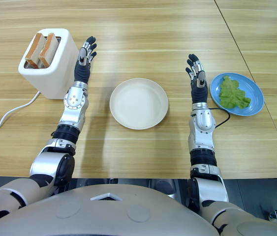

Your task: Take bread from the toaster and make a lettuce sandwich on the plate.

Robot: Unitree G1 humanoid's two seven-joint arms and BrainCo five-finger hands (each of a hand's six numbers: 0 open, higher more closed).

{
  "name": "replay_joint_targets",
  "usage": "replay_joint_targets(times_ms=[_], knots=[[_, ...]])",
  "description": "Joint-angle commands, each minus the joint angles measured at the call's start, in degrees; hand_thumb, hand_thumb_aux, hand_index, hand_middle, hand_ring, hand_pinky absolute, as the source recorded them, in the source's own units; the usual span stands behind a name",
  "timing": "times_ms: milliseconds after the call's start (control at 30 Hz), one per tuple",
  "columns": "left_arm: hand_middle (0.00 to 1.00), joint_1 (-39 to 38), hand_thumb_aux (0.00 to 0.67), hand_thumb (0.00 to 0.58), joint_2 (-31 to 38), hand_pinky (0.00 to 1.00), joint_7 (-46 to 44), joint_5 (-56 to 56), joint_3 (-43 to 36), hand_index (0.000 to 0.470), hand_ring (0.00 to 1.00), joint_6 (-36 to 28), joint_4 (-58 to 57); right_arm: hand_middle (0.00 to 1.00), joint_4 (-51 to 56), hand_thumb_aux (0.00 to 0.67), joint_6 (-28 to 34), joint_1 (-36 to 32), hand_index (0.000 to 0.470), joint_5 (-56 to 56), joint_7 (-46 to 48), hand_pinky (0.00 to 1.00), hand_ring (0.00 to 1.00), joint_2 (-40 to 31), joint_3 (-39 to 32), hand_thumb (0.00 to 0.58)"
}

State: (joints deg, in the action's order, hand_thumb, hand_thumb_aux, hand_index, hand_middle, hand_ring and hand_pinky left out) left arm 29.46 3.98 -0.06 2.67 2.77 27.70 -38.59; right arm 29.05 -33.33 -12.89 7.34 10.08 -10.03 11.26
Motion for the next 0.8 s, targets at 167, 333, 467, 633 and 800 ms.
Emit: replay_joint_targets(times_ms=[167,333,467,633,800], knots=[[0.0,-0.23,0.0,0.0,0.55,0.0,-0.37,0.34,-0.36,0.0,0.0,-0.46,-0.98,0.0,1.83,0.0,-1.39,-0.42,0.0,-0.78,-0.59,0.0,0.0,-0.35,-0.12,0.0],[0.0,-5.19,0.0,0.0,1.52,0.0,-2.11,-0.05,-1.48,0.0,0.0,-4.34,19.58,0.0,2.03,0.0,-1.64,-0.36,0.0,-0.54,-0.38,0.0,0.0,-0.46,-0.14,0.0],[0.0,-9.16,0.0,0.0,5.32,0.0,-2.39,2.23,1.19,0.0,0.0,-12.46,45.81,0.0,1.73,0.0,-1.71,0.22,0.0,-0.32,-0.42,0.0,0.0,-0.79,0.2,0.0],[0.0,-7.24,0.0,0.0,17.79,0.0,2.04,16.11,10.48,0.0,0.0,-24.26,53.15,0.0,1.36,0.0,-1.97,1.26,0.0,-0.4,-0.94,0.0,0.0,-0.78,0.41,0.0],[0.0,-7.37,0.0,0.0,30.72,0.0,10.02,37.87,8.34,0.0,0.0,-41.61,35.25,0.0,1.2,0.0,-2.06,1.92,0.0,-0.09,-0.42,0.0,0.0,-0.2,-0.19,0.0]])
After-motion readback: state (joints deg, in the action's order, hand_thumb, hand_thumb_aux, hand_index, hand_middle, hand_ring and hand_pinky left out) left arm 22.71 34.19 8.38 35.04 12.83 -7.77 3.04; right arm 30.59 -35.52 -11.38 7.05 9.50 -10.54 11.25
